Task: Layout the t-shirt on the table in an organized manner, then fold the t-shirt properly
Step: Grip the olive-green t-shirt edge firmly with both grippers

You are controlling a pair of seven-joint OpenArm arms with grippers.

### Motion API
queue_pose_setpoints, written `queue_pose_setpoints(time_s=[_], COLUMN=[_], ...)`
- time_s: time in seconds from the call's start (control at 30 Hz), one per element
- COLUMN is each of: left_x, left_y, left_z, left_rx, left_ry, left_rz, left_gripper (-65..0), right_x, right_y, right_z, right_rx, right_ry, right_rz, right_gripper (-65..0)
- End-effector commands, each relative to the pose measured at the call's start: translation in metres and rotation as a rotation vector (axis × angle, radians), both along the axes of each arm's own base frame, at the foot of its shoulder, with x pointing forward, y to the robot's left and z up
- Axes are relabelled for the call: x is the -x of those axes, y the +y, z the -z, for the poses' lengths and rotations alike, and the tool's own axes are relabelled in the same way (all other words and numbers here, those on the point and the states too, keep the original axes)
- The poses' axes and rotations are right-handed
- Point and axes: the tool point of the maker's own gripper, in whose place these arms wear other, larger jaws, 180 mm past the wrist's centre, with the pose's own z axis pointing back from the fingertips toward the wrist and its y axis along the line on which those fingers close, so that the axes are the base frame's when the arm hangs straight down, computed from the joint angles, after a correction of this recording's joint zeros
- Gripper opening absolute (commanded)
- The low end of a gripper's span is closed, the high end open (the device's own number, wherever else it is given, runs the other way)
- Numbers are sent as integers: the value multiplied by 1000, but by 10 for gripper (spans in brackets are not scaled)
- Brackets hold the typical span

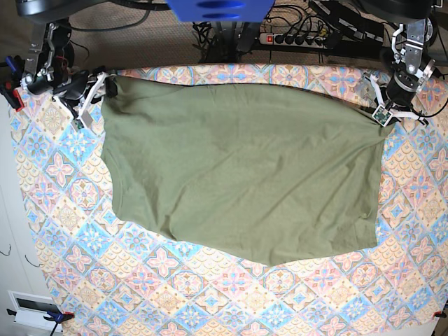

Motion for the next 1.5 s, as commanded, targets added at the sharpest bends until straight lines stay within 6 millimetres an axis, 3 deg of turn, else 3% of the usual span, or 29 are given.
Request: queue_pose_setpoints(time_s=[0.0, 0.17, 0.47, 0.57, 0.73, 0.83, 1.1, 1.47], left_x=[-8, -8, -8, -9, -15, -21, -44, -47], left_y=[3, 3, 2, 2, -7, -10, -15, -21], left_z=[-11, -12, -11, -12, -15, -22, -83, -95], left_rx=[-10, -10, -7, -6, 32, 55, 195, 199], left_ry=[-38, -39, -39, -41, -81, -118, -314, -341], left_rz=[11, 12, 10, 10, -17, -37, -105, -84], left_gripper=[-650, -650, -650, -650, -650, -650, -650, -650], right_x=[-17, -24, -32, -35, -46, -29, -40, -45], right_y=[0, 19, 48, 50, 30, 9, -11, -11], right_z=[-12, -11, -11, -18, -47, -49, -96, -97], right_rx=[-6, -37, -114, -111, -54, -26, -176, -185], right_ry=[-67, -87, -116, -140, -237, -228, -398, -401], right_rz=[-11, -57, -47, -54, -25, 22, 121, 124], right_gripper=[-372, -403, -650, -639, -640, -640, -639, -639])
